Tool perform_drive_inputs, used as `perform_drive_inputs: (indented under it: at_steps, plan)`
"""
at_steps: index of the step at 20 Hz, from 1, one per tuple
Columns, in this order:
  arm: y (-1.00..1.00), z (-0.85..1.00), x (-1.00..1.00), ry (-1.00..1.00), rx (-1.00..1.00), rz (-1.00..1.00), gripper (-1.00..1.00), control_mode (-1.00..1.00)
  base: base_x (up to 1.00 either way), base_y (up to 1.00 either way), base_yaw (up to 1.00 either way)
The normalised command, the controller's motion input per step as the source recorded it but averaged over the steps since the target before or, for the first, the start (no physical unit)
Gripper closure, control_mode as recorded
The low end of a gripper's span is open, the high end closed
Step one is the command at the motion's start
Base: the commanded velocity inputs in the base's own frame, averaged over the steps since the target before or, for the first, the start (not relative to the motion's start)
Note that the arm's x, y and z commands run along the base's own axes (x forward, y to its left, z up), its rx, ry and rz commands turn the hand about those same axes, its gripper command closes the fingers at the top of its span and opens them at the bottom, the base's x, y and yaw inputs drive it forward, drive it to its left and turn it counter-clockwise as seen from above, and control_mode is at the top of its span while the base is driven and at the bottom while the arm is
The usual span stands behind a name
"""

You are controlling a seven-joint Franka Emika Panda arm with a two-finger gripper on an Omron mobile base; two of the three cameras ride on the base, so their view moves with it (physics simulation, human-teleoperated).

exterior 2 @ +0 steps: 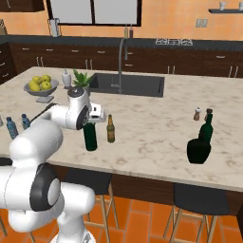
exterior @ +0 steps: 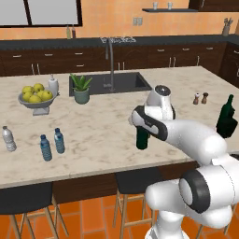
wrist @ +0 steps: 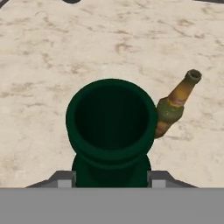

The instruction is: Move the plastic bottles in the middle to the plastics group, and the glass bottles in the middle to the glass group.

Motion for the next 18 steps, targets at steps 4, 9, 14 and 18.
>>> perform_drive_inputs:
  at_steps: [4,9,14,18]
  plan:
    - [-0.13,0.43,-0.15,-0.01,0.0,0.0,1.0,-1.0,0.0,0.0,0.0]
    - [-0.58,0.46,-0.04,0.01,0.0,-0.03,1.0,-1.0,0.0,0.0,0.0]
    - [-0.85,0.21,0.0,0.12,0.0,-0.06,1.0,-1.0,0.0,0.0,0.0]
    - [-0.85,0.17,0.0,0.12,0.0,-0.05,1.0,-1.0,0.0,0.0,0.0]
